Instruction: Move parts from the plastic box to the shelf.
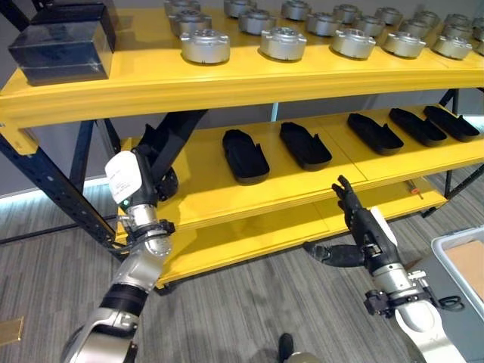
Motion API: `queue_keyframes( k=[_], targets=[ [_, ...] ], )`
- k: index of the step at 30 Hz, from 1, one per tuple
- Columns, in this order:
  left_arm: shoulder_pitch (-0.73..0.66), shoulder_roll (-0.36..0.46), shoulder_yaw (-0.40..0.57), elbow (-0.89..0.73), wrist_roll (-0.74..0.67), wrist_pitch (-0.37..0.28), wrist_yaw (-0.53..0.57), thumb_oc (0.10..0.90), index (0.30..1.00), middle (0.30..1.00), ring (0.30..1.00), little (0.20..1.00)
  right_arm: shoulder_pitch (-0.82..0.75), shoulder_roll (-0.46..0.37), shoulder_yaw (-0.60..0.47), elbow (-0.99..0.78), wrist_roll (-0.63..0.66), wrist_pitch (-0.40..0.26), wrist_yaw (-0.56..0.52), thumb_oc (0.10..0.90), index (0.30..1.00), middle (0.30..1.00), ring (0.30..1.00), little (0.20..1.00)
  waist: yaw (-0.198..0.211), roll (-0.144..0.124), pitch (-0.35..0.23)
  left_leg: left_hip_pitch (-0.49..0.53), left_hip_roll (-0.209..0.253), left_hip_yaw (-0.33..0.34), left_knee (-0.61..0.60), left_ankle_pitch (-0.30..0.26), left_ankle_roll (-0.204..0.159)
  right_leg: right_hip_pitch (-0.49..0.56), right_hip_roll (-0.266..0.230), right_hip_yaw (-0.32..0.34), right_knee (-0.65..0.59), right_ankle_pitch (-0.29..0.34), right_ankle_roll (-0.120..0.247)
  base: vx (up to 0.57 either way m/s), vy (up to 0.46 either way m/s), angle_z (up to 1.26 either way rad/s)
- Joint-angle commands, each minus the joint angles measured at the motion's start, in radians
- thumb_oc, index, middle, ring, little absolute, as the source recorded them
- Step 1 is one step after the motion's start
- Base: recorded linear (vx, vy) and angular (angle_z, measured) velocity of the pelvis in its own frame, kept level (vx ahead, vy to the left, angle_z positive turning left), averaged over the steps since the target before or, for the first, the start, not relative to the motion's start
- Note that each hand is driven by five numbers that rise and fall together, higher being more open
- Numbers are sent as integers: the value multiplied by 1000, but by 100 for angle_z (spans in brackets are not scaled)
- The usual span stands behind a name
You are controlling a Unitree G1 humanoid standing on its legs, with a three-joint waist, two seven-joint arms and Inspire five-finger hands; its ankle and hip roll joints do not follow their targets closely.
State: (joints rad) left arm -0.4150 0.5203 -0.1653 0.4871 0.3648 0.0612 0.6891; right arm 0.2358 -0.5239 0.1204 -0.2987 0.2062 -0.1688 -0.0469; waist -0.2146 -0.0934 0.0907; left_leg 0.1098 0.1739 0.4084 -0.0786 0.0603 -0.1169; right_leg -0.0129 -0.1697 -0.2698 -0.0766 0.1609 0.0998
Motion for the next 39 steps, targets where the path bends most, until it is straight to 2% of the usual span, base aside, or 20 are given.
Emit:
queue_keyframes(
  k=[1, 9, 11, 19, 30, 39],
  targets=[
    [-243, 34, 21, 23, -39, -65, 55, 400, 300, 300, 300, 300, -71, -33, -18, -84, -5, -87, -8, 900, 1000, 1000, 1000, 1000, -1, 1, -39, 61, -5, -2, -4, -28, 0, 38, 1, 45, 49, -58, 77, 25, -15, -5],
    [-327, 33, 3, 151, -153, -68, 38, 400, 300, 300, 300, 300, -73, -51, -7, -93, -19, -81, -2, 900, 1000, 1000, 1000, 1000, -10, 1, -27, 58, -2, 1, -6, -21, -4, 34, 1, 45, 52, -60, 77, 10, -6, -3],
    [-382, 35, -16, 252, -197, -69, 19, 400, 300, 300, 300, 300, -76, -63, -2, -100, -21, -81, 3, 900, 1000, 1000, 1000, 1000, -15, 3, -18, 54, -1, 2, -7, -18, -5, 30, 2, 46, 53, -59, 78, 0, 0, 0],
    [-458, 16, -26, 372, -297, -69, -5, 400, 300, 300, 300, 300, -64, -73, 2, -105, -20, -78, 11, 900, 1000, 1000, 1000, 1000, -21, 5, 3, 50, 7, 5, -8, -11, -12, 29, 8, 39, 46, -59, 80, 0, 0, 0],
    [-523, 37, -28, 499, -343, -61, -29, 400, 300, 300, 300, 300, -49, -101, -14, -116, -7, -84, 25, 900, 1000, 1000, 1000, 1000, -24, -10, 28, 50, 20, 23, -6, -4, -18, 19, 21, 51, 44, -56, 80, 5, -5, -2],
    [-549, 83, -37, 527, -330, -54, -35, 400, 300, 300, 300, 300, -53, -111, -14, -121, 7, -88, 40, 900, 1000, 1000, 1000, 1000, -12, -19, 50, 37, 27, 21, -3, 2, -22, 11, 24, 48, 46, -60, 79, 2, -2, -1]
  ],
)
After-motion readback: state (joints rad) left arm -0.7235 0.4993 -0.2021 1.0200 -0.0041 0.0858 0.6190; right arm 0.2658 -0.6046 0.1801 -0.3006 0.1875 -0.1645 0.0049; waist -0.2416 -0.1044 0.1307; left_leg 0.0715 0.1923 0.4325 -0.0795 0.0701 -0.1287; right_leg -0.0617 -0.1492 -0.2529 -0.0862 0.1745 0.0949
